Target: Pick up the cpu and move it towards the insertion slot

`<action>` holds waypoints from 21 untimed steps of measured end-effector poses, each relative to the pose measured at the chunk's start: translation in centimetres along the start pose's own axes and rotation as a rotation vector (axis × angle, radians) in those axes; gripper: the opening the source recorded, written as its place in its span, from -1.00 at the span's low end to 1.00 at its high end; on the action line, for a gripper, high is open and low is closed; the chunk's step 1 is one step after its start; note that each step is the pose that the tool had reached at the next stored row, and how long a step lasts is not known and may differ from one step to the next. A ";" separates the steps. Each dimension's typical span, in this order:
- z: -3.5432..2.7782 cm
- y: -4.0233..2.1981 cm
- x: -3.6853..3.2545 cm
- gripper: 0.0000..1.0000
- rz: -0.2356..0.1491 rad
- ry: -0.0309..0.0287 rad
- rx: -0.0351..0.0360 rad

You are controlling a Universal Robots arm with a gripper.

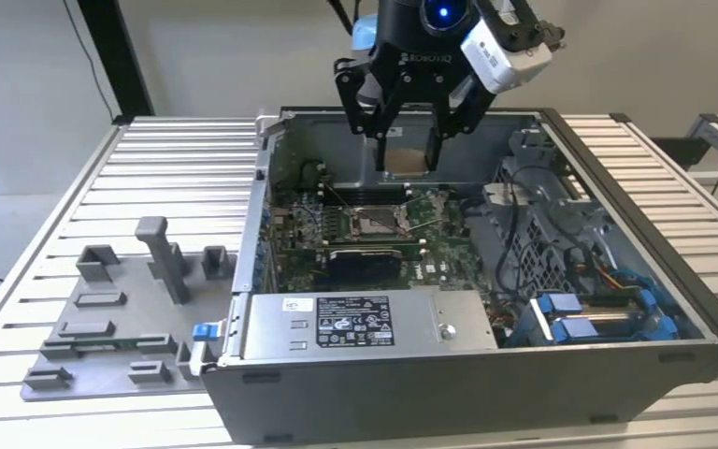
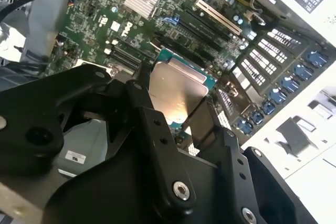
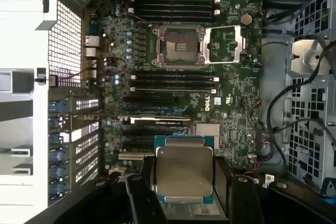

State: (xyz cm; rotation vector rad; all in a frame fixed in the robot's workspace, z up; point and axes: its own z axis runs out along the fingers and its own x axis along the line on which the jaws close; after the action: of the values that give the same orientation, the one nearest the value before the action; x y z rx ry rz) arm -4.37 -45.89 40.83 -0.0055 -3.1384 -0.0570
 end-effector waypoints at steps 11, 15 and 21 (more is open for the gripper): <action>0.11 1.53 0.19 -1.00 0.000 0.0000 0.0000; 0.21 2.59 0.45 -1.00 0.000 -0.0001 0.0000; 0.38 4.13 0.76 -1.00 0.000 0.0000 0.0000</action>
State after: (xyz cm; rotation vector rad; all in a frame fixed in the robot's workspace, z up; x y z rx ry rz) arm -5.12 -41.75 40.60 -0.0062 -3.1384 -0.0569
